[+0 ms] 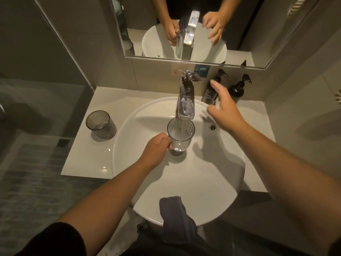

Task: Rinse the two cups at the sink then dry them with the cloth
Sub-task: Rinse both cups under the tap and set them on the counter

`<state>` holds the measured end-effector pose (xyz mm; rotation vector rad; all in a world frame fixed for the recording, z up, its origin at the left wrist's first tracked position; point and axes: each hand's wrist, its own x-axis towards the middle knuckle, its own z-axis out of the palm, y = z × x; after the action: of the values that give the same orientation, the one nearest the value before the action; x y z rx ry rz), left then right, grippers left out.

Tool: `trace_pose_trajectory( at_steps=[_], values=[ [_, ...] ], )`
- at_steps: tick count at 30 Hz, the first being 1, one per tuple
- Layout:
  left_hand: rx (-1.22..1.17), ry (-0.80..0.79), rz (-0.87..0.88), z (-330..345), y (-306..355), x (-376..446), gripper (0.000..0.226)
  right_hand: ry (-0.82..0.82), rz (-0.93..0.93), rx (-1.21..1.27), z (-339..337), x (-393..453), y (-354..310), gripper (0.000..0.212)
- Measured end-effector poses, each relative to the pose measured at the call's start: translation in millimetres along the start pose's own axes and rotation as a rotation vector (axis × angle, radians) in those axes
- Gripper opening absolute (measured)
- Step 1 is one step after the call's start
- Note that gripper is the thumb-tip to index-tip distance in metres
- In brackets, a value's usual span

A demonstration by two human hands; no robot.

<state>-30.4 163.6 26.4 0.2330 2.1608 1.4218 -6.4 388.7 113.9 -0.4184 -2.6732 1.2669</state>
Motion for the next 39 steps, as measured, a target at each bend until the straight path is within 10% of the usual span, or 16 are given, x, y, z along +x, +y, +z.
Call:
trace_pose_trajectory(
  at_steps=[9, 25, 39],
  values=[
    [0.026, -0.034, 0.034, -1.4, 4.6, 4.5, 0.032, -0.421, 0.088, 0.039, 48.4, -44.8, 47.2, 0.092],
    [-0.389, 0.003, -0.097, -5.5, 11.7, 21.3, 0.027, -0.388, 0.254, 0.257, 70.2, -24.4, 46.0, 0.054],
    [-0.554, -0.041, -0.32, 4.2, 9.9, 29.8, 0.032, -0.472, 0.44, 0.537, 76.5, -42.9, 60.6, 0.082]
  ],
)
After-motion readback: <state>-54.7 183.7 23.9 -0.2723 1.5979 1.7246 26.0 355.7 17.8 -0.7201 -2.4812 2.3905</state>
